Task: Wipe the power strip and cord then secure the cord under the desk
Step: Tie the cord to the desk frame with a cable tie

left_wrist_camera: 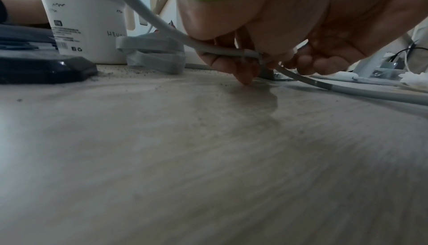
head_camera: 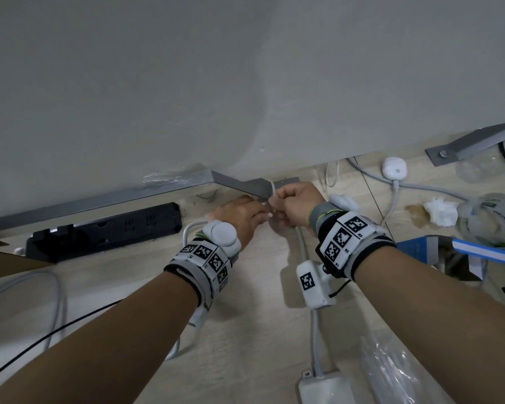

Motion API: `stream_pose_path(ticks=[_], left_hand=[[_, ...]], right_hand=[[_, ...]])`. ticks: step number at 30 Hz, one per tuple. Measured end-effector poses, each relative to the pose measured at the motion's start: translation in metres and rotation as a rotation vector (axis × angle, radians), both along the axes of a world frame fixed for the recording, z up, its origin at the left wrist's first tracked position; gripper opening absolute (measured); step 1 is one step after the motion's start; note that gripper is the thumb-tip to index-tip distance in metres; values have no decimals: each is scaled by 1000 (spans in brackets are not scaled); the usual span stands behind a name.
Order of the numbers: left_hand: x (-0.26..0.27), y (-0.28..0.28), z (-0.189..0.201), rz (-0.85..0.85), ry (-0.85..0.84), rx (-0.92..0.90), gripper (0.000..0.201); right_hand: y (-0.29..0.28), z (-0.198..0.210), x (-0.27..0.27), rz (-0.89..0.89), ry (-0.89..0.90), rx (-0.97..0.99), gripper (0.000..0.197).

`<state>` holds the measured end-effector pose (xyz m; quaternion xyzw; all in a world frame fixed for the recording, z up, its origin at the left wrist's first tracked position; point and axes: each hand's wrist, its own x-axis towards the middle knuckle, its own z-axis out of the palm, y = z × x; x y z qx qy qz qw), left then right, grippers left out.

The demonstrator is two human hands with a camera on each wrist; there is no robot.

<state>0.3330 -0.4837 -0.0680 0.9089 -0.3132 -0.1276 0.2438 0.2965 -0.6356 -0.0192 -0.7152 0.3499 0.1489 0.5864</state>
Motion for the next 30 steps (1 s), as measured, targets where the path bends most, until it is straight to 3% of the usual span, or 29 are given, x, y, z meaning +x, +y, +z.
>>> stream_pose_path(ticks=[5, 18, 30], left_hand=[[-1, 4, -1, -5, 3, -32, 26], [-3, 5, 0, 21, -29, -87, 16], [-2, 4, -4, 21, -34, -97, 20]], right_hand=[[-1, -5, -7, -132, -70, 243, 9], [0, -11, -9, -208, -25, 345, 11], [3, -15, -8, -281, 4, 443, 8]])
